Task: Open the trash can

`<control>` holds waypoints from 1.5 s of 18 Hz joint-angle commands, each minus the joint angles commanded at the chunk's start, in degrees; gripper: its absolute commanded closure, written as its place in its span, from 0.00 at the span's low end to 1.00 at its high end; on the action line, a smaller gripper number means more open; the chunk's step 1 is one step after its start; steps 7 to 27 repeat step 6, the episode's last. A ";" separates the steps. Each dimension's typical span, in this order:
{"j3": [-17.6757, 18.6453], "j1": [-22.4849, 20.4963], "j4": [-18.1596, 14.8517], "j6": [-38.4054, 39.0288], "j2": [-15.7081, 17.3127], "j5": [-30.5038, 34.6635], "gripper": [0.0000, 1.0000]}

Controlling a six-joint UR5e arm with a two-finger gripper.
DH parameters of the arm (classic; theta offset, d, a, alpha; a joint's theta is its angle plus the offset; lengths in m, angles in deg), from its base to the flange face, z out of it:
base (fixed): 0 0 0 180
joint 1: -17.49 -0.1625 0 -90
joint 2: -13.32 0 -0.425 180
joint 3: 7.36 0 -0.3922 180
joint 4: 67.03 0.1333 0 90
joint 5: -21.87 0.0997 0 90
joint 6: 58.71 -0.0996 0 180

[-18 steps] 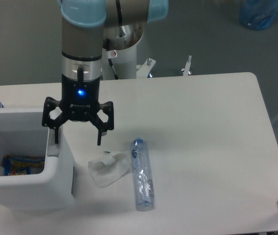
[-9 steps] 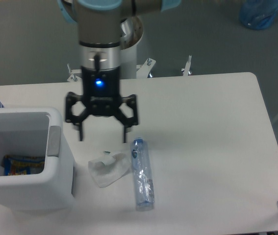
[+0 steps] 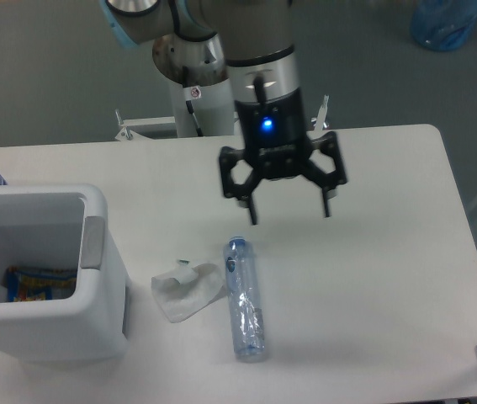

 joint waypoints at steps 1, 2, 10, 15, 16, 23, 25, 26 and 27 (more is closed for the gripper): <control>0.18 -0.35 -0.35 -1.14 0.26 0.00 0.00; 0.35 -0.88 -0.53 -2.03 0.44 0.09 0.00; 0.97 -1.50 -0.62 -4.58 1.15 0.09 0.00; 0.97 -1.50 -0.62 -4.58 1.15 0.09 0.00; 0.97 -1.50 -0.62 -4.58 1.15 0.09 0.00; 0.97 -1.50 -0.62 -4.58 1.15 0.09 0.00; 0.97 -1.50 -0.62 -4.58 1.15 0.09 0.00; 0.97 -1.50 -0.62 -4.58 1.15 0.09 0.00; 0.97 -1.50 -0.62 -4.58 1.15 0.09 0.00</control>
